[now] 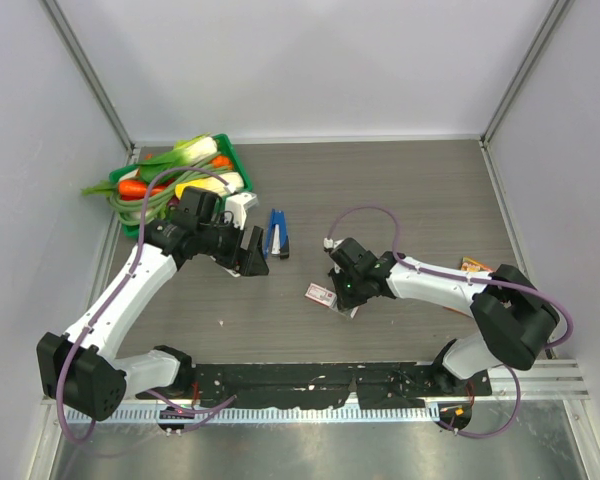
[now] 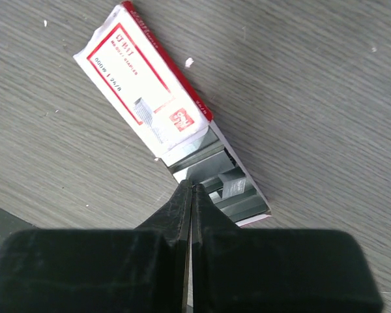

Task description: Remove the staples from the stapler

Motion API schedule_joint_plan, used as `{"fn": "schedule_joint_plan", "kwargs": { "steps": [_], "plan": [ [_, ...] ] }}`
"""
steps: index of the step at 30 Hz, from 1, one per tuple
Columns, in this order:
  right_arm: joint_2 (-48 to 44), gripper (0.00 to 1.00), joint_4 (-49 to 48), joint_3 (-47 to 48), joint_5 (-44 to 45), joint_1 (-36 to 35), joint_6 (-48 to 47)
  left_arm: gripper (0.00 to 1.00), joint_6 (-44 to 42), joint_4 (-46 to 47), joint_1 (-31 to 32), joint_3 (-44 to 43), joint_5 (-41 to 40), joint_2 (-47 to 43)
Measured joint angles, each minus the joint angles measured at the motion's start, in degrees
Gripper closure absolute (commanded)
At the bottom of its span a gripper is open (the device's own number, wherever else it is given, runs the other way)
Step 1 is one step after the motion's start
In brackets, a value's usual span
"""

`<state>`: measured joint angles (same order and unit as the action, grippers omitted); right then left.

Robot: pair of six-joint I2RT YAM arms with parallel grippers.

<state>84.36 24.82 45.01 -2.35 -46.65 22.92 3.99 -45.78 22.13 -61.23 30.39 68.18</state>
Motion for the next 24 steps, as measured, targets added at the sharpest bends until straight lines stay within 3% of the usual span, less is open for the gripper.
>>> {"fn": "schedule_joint_plan", "kwargs": {
  "steps": [7, 12, 24],
  "plan": [
    [-1.1, 0.89, 0.1, 0.0, -2.1, 0.0, 0.0, 0.21, 0.0, 0.0, 0.0, 0.2, 0.0, 0.0],
    [-3.9, 0.67, 0.6, 0.0, -0.8, 0.0, -0.1, 0.21, 0.0, 0.0, 0.0, 0.3, 0.0, -0.1],
    [-2.9, 0.60, 4.9, 1.8, 4.8, 0.0, -2.9, 0.21, -0.1, 0.0, 0.0, 0.3, 0.0, -0.1]
  ]
}}
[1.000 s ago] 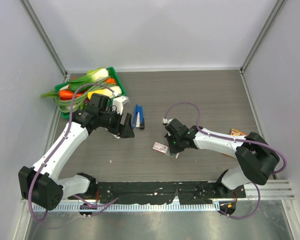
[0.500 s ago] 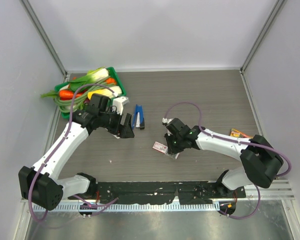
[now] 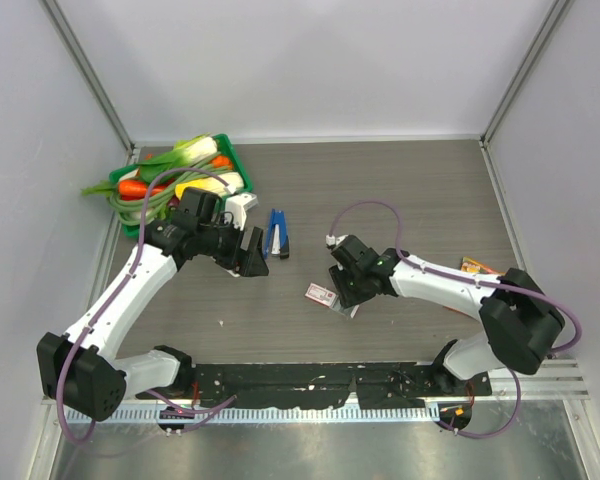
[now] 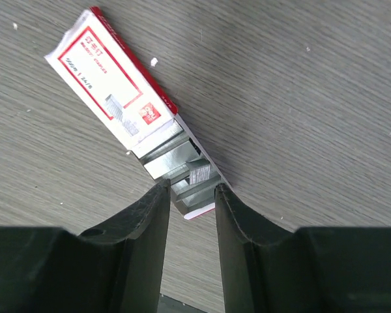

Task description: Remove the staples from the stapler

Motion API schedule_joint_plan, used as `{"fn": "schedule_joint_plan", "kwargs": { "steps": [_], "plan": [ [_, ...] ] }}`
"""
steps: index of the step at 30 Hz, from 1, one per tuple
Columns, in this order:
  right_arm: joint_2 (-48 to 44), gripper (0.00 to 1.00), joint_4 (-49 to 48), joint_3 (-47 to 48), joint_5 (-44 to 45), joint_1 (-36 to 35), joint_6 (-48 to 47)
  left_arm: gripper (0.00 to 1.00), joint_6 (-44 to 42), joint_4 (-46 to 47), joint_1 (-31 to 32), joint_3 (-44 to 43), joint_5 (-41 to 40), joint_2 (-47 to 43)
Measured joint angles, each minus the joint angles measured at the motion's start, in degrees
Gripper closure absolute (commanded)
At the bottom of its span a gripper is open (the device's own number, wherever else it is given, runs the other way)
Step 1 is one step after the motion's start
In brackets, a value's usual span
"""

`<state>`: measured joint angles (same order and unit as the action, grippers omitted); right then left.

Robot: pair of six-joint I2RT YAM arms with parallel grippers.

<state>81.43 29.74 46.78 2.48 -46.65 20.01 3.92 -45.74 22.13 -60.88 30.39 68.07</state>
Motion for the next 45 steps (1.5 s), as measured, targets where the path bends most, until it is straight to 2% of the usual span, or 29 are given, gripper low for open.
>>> {"fn": "schedule_joint_plan", "kwargs": {
  "steps": [10, 22, 36, 45],
  "plan": [
    [3.0, 0.59, 0.1, 0.3, 0.3, 0.0, 0.0, 0.21, -0.2, 0.0, 0.0, 0.0, 0.0, 0.0],
    [4.0, 0.71, -0.2, 0.7, 0.1, 0.0, -0.2, 0.21, -0.3, 0.0, 0.0, 0.0, -0.4, 0.0],
    [5.2, 0.72, -1.0, 1.2, -0.3, 0.0, -0.4, 0.21, -0.4, 0.0, 0.0, 0.0, -0.4, 0.0],
    [5.2, 0.85, -1.0, 1.3, -0.5, 0.0, -0.6, 0.21, -0.5, 0.0, 0.0, 0.0, -0.4, 0.0]
  ]
}}
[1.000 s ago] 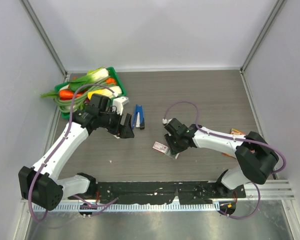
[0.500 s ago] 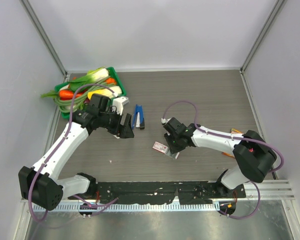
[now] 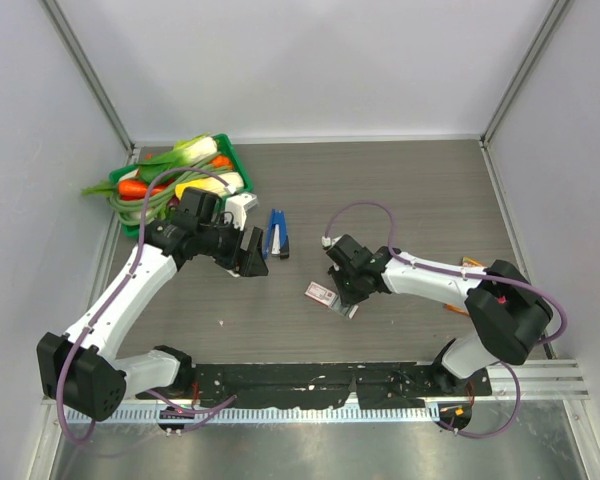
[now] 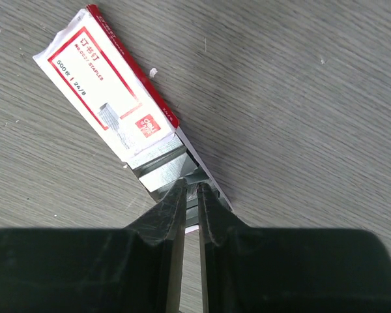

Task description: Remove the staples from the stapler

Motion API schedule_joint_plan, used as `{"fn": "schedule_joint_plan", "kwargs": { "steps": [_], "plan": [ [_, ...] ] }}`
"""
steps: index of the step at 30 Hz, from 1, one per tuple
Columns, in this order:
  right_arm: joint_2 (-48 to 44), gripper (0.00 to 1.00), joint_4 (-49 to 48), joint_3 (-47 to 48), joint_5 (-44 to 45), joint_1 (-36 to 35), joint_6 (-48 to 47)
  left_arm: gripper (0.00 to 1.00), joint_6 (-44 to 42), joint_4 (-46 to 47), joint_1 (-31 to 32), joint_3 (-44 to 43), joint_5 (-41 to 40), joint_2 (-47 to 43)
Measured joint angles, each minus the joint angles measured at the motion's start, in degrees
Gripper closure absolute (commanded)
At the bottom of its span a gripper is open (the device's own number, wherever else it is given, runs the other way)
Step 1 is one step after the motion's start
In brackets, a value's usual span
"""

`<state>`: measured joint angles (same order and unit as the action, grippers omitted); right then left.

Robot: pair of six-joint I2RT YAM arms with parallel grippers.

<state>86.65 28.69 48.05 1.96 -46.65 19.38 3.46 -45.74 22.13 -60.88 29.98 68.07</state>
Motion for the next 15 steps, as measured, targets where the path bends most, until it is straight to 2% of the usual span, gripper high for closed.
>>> {"fn": "schedule_joint_plan", "kwargs": {
  "steps": [9, 15],
  "plan": [
    [-1.0, 0.93, 0.1, 0.2, -0.2, 0.0, 0.0, 0.21, -0.6, 0.0, 0.0, 0.0, 0.0, 0.0],
    [-2.5, 0.95, 0.1, 0.2, -0.1, -0.2, -0.1, 0.21, -0.7, 0.0, 0.0, 0.0, 0.0, 0.0]
  ]
}}
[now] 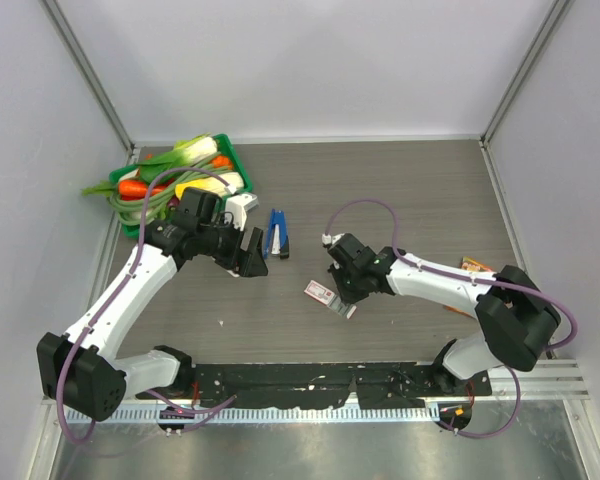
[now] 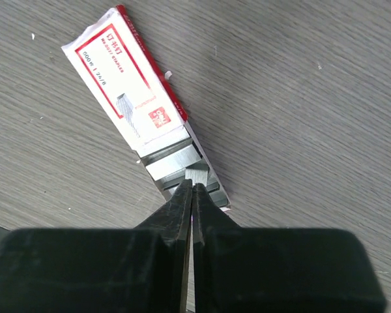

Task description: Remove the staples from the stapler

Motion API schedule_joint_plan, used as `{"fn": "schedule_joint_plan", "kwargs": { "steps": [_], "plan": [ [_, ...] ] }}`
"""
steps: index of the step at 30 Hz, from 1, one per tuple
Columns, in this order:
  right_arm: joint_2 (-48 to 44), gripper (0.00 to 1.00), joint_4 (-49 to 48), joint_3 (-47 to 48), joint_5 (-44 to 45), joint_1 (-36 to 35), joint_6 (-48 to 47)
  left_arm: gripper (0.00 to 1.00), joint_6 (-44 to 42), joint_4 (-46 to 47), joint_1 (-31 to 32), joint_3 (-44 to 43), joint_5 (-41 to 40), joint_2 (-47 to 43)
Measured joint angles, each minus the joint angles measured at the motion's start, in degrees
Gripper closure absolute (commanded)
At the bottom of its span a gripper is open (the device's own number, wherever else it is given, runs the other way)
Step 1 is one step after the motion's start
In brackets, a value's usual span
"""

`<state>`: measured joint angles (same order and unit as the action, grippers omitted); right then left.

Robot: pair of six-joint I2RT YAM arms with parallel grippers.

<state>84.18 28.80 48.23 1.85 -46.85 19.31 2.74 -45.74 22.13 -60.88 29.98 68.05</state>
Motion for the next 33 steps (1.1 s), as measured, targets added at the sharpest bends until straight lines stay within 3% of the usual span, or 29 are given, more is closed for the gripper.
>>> {"fn": "schedule_joint_plan", "kwargs": {
  "steps": [12, 28, 31, 33],
  "plan": [
    [-0.3, 0.96, 0.4, 0.1, 2.9, -4.9, -1.2, 0.21, 0.0, 0.0, 0.0, 0.0, 0.0, 0.0],
    [1.6, 0.98, 0.2, 0.1, 4.7, -5.1, -1.2, 0.21, -0.2, 0.0, 0.0, 0.3, -0.3, 0.0],
    [1.7, 0.91, -0.1, 0.1, 4.8, -5.1, -1.2, 0.21, -0.3, 0.2, 0.0, 0.3, -0.4, 0.7],
    [1.7, 0.76, 0.1, 0.2, 4.9, -5.1, -0.8, 0.21, -0.3, 0.5, 0.1, 0.3, -0.5, 1.8]
  ]
}}
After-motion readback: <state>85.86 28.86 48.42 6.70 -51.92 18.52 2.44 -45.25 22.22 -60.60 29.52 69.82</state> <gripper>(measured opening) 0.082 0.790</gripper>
